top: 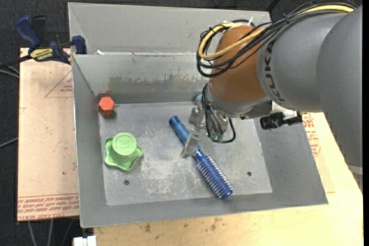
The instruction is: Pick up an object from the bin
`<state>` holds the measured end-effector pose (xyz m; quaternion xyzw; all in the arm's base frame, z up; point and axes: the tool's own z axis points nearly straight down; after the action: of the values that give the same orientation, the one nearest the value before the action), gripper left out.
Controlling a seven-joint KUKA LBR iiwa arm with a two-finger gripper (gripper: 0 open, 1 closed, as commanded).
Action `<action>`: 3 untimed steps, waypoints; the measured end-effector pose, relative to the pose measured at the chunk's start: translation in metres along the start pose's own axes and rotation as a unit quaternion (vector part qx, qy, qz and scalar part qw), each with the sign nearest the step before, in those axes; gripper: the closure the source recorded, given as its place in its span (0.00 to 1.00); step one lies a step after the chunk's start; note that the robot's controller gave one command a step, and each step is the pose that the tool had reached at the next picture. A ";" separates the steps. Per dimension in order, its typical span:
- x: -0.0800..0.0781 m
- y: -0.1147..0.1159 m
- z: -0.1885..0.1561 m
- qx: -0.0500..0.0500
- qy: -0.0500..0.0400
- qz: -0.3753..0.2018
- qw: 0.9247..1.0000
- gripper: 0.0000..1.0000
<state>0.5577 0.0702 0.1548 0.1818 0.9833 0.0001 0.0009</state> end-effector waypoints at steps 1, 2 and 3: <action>-0.006 -0.018 0.076 0.001 0.002 0.004 1.000 0.00; -0.006 -0.016 0.073 0.000 0.001 0.002 1.000 1.00; -0.032 0.016 -0.140 -0.003 -0.004 0.013 1.000 1.00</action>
Offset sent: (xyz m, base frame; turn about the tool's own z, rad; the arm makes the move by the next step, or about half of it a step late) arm 0.0001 -0.0174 -0.0721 0.0046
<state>0.5931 0.0739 0.2953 0.1945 0.9809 0.0019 0.0052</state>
